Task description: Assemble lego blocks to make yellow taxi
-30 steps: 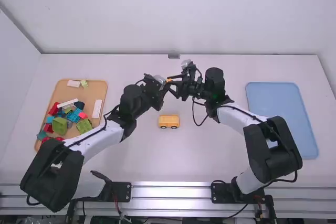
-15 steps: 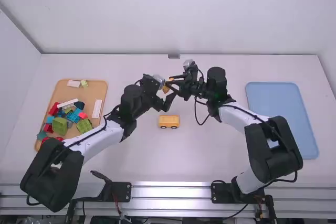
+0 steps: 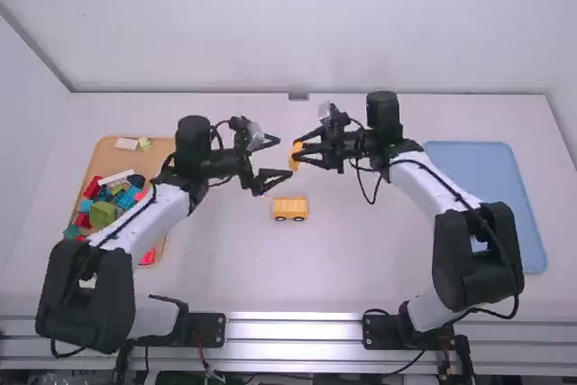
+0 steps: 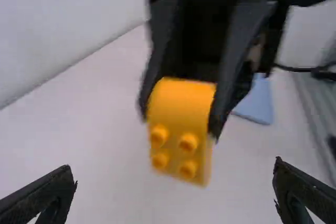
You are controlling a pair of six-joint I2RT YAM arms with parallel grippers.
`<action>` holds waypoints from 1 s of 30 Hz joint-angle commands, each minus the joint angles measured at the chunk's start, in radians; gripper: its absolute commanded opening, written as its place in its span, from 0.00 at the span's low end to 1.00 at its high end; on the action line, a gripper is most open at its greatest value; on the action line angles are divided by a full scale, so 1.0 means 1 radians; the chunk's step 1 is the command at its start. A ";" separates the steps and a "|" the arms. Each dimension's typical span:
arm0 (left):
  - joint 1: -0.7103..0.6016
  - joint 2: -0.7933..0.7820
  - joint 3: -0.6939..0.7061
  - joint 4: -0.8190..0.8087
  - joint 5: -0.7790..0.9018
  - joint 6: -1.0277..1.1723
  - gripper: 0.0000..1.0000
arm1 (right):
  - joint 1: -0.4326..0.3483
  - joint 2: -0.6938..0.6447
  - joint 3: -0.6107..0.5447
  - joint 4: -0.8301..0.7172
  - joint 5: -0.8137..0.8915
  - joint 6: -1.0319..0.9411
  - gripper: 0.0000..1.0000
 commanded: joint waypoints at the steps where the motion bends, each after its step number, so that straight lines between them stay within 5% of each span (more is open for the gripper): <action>1: -0.007 0.052 0.005 0.013 0.264 0.075 0.99 | 0.022 0.006 0.025 -0.016 -0.079 -0.159 0.23; 7: -0.016 0.091 0.005 0.024 0.278 0.074 0.99 | 0.034 0.006 0.024 -0.006 -0.108 -0.158 0.23; 20: -0.016 0.091 0.004 0.105 0.336 0.075 0.50 | 0.034 0.006 0.024 -0.006 -0.121 -0.157 0.23; 30: -0.048 0.091 0.004 0.104 0.291 0.082 0.30 | 0.046 0.006 0.024 -0.002 -0.117 -0.158 0.23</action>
